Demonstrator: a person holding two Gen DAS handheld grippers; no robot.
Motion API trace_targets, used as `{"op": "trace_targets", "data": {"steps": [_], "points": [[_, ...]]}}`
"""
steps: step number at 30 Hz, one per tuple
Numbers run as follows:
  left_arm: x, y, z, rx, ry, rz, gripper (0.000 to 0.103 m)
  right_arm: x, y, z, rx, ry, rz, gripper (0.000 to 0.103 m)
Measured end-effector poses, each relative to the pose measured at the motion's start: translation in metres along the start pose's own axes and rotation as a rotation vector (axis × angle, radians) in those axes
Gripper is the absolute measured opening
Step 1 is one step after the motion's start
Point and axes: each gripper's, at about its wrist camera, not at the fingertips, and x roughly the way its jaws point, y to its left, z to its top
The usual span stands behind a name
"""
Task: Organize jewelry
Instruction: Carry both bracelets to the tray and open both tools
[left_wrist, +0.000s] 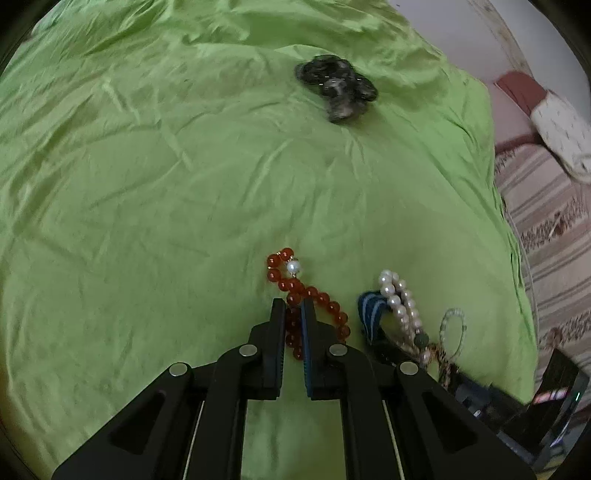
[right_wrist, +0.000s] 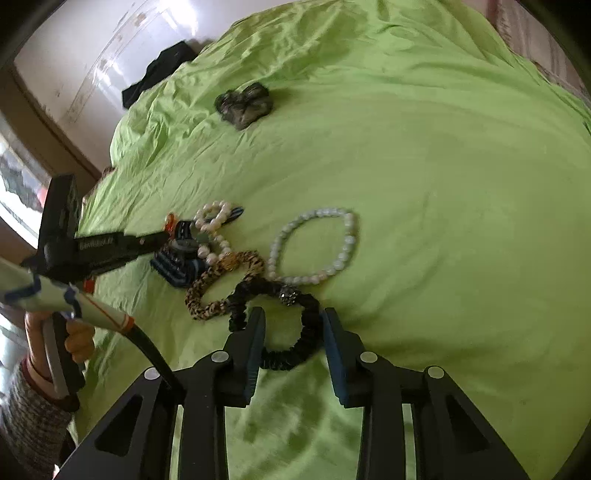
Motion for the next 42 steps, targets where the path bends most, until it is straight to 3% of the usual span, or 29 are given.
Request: {"op": "trace_targets", "data": {"steps": [4,10,13,18,25,29,35,42], "points": [[-0.003,-0.007,-0.002,0.037,-0.003,0.029,0.008,0.003,0.012,-0.004,-0.053,0.01,-0.06,0.01],[-0.041,-0.02,-0.012,0.087,-0.062,0.065,0.007,-0.016,0.013,-0.003,-0.038,-0.031,-0.064,0.009],[-0.078,-0.029,-0.026,0.148,-0.126,0.098,0.007,-0.03,0.014,-0.002,-0.026,-0.072,-0.05,0.009],[-0.142,-0.027,-0.05,0.194,-0.219,0.091,0.007,-0.049,0.019,-0.003,-0.002,-0.135,-0.018,0.009],[-0.213,0.008,-0.077,0.157,-0.341,0.101,0.007,-0.052,0.041,-0.007,-0.006,-0.146,-0.012,0.009],[-0.238,0.034,-0.086,0.155,-0.402,0.181,0.007,-0.046,0.057,-0.015,-0.016,-0.137,-0.003,0.009],[-0.26,0.087,-0.093,0.093,-0.416,0.225,0.007,-0.039,0.1,-0.019,-0.045,-0.119,-0.016,0.009],[-0.279,0.145,-0.094,-0.006,-0.425,0.255,0.007,-0.029,0.168,-0.001,-0.086,-0.081,0.067,0.009]]}}
